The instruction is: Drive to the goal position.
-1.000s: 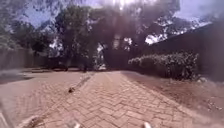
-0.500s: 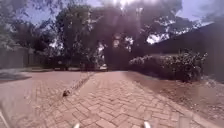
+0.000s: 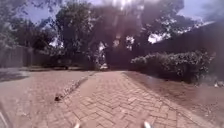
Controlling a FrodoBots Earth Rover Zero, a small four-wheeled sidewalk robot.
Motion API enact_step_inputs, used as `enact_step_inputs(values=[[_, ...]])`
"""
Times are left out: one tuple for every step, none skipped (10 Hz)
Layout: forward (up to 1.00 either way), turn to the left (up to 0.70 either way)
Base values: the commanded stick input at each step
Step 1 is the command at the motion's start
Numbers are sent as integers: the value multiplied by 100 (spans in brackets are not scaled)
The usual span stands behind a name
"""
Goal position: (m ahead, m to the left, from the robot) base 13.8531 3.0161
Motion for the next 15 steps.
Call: enact_step_inputs(values=[[70, 0], [70, 0], [70, 0], [70, 0], [70, 0], [70, 0], [70, 0], [70, 0], [70, 0], [70, 0], [70, 0], [70, 0], [70, 0], [70, 0], [70, 32]])
